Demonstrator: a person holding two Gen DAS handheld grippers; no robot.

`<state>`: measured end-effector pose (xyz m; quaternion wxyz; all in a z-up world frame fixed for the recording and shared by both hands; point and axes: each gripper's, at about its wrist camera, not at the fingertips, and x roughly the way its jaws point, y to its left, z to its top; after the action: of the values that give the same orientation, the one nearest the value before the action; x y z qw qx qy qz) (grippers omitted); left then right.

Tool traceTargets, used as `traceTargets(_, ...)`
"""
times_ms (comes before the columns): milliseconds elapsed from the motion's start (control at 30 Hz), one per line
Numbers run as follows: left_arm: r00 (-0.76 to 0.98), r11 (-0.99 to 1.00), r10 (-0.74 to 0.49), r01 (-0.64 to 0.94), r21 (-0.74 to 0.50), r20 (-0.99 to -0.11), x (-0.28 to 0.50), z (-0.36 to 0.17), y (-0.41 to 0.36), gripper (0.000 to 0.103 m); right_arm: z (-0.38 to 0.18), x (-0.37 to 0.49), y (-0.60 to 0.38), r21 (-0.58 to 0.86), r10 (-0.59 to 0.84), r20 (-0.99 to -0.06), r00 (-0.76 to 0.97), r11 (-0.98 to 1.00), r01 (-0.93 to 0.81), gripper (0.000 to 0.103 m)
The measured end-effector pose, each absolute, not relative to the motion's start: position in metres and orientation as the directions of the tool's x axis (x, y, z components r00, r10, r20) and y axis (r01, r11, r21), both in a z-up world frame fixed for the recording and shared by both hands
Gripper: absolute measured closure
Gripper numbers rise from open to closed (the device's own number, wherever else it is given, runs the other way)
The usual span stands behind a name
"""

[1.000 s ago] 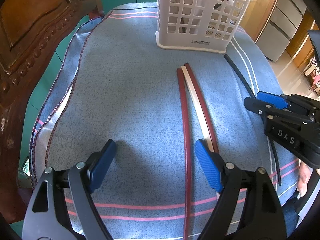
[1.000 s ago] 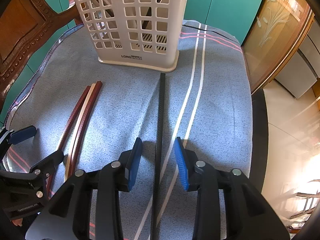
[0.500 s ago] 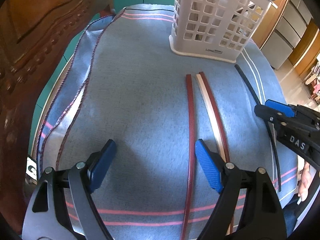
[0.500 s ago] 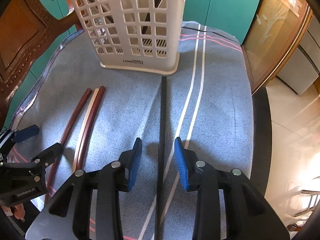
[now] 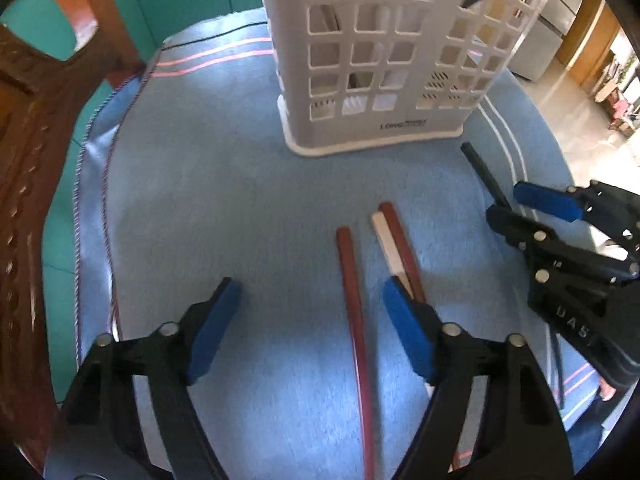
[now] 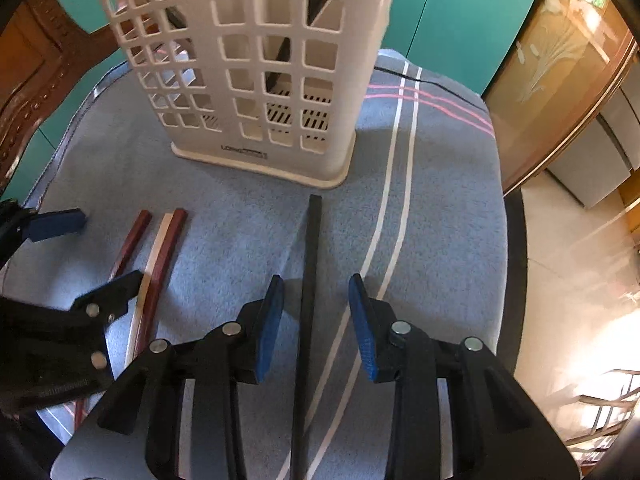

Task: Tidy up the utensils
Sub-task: 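Close left tool on the dark red chopstick while right tool holds the black chopstick, then lift both held chopsticks and insert them upright into the white basket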

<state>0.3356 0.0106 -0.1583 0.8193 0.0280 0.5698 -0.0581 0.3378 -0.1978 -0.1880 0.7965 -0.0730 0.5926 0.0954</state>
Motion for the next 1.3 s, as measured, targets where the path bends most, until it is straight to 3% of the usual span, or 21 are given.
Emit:
traceTargets(333,0.386,0.985,-0.059,0.174,0.010,-0.921,0.337,-0.155,0.001,0.064,-0.192,0.347,-0.201,-0.005,0.070,-0.955,0.287,0.967,-0.253,0.068)
traceTargets(567,0.407,0.985,-0.024,0.168,0.049,-0.913,0.323,-0.155,-0.018,0.066,-0.191,0.331,-0.178,0.012,0.100,-0.949,0.300,0.960,-0.281,0.090)
traceTargets(600,0.409,0.985,-0.031,0.170,0.042,-0.912,0.322,-0.155,-0.020,0.072,-0.190,0.330,-0.177,0.015,0.104,-0.948,0.302,0.959,-0.283,0.095)
traceTargets(700,0.414,0.985,-0.043,0.171,0.032,-0.909,0.318,-0.152,-0.025,0.093,-0.189,0.327,-0.172,0.029,0.115,-0.945,0.306,0.962,-0.272,0.096)
traceTargets(867,0.472,0.985,-0.076,0.173,0.008,-0.878,0.302,-0.131,-0.021,0.096,-0.155,0.314,-0.183,0.086,0.183,-0.906,0.382,0.962,-0.258,0.096)
traceTargets(1033,0.596,0.979,-0.191,0.171,-0.109,-0.780,0.269,-0.064,0.001,0.096,-0.086,0.284,-0.204,0.196,0.306,-0.809,0.501,0.945,-0.260,0.096)
traceTargets(1300,0.855,0.960,-0.271,0.207,-0.188,-0.442,0.232,0.091,0.016,0.096,0.062,0.247,-0.236,0.299,0.401,-0.496,0.770,0.912,-0.282,0.096)
